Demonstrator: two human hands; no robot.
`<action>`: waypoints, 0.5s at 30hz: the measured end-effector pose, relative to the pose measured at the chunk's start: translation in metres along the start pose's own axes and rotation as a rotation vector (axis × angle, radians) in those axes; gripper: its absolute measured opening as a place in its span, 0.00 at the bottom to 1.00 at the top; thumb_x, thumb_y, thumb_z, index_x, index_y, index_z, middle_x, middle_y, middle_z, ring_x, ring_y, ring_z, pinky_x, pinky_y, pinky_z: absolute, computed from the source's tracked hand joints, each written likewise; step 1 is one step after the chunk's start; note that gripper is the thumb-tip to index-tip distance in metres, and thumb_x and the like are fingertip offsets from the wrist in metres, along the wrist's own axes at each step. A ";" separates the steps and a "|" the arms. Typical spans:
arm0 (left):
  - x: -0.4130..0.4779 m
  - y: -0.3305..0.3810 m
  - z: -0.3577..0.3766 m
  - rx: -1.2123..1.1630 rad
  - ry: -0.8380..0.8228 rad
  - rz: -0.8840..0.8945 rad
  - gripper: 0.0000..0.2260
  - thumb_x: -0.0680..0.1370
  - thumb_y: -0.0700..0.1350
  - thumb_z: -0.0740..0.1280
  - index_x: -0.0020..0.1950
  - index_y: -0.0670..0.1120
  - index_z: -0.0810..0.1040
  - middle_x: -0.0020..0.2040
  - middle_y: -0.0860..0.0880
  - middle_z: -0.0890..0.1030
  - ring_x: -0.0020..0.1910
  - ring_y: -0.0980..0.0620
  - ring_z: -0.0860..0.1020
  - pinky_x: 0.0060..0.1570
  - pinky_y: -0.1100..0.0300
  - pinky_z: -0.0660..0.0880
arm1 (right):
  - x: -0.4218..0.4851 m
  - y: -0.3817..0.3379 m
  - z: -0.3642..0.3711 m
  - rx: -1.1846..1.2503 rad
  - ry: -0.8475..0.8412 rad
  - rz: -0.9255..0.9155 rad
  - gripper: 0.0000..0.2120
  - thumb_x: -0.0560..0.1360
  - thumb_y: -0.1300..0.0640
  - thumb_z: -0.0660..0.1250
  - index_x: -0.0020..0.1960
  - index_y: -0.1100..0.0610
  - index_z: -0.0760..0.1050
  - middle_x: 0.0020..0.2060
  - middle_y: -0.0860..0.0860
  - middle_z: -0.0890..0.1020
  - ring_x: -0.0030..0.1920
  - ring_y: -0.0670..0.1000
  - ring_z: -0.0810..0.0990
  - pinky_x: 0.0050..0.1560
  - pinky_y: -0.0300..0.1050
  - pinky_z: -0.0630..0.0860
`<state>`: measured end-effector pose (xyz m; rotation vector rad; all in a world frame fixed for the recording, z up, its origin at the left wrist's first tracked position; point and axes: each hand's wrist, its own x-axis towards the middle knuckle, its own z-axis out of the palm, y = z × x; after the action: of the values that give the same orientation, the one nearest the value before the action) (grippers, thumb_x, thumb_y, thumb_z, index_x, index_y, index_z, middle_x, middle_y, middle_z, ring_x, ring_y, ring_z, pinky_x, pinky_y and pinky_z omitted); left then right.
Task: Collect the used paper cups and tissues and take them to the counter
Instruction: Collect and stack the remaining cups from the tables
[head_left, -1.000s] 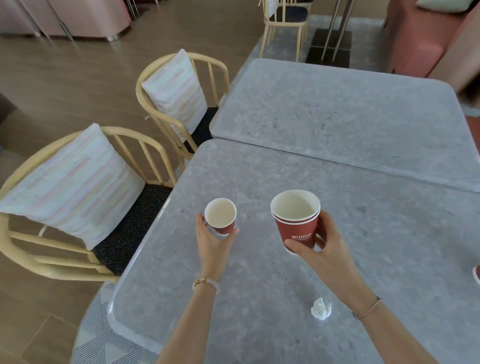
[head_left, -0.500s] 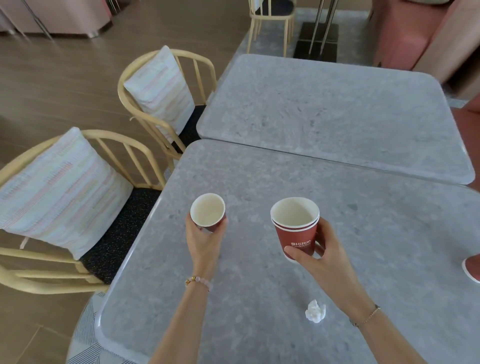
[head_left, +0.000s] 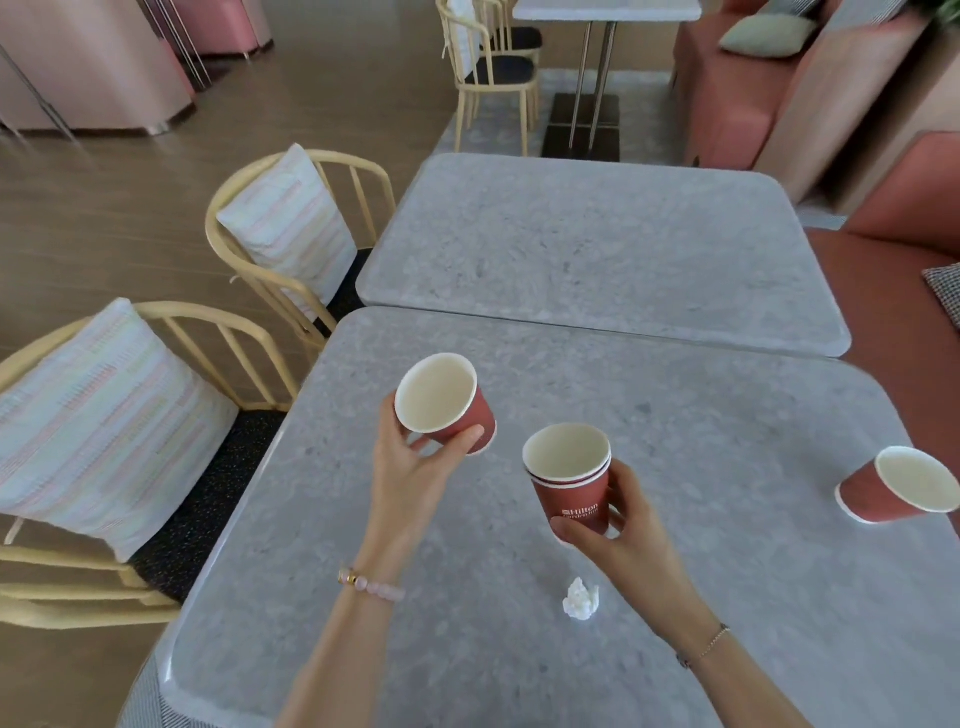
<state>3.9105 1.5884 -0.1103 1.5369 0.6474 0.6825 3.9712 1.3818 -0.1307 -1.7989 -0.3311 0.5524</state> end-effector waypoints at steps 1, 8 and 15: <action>-0.003 0.007 0.002 -0.021 -0.015 -0.001 0.27 0.66 0.37 0.78 0.60 0.51 0.72 0.55 0.57 0.78 0.51 0.64 0.78 0.46 0.70 0.75 | -0.004 0.002 -0.002 0.001 -0.002 -0.004 0.31 0.67 0.58 0.76 0.63 0.41 0.68 0.55 0.39 0.79 0.54 0.38 0.77 0.49 0.32 0.73; -0.032 0.053 0.022 -0.122 -0.152 0.011 0.22 0.66 0.31 0.75 0.56 0.46 0.74 0.52 0.53 0.80 0.47 0.65 0.79 0.41 0.72 0.74 | -0.026 0.009 -0.014 0.001 0.026 -0.061 0.30 0.66 0.62 0.76 0.58 0.38 0.69 0.52 0.36 0.80 0.52 0.38 0.78 0.48 0.28 0.72; -0.057 0.068 0.051 -0.080 -0.332 -0.004 0.26 0.65 0.35 0.77 0.57 0.50 0.71 0.54 0.55 0.78 0.48 0.64 0.79 0.44 0.67 0.76 | -0.037 0.006 -0.025 -0.001 0.076 -0.108 0.31 0.66 0.62 0.76 0.61 0.39 0.68 0.53 0.38 0.80 0.53 0.41 0.79 0.49 0.32 0.75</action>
<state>3.9114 1.5075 -0.0481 1.5294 0.3686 0.4299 3.9527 1.3411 -0.1238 -1.7862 -0.3744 0.4072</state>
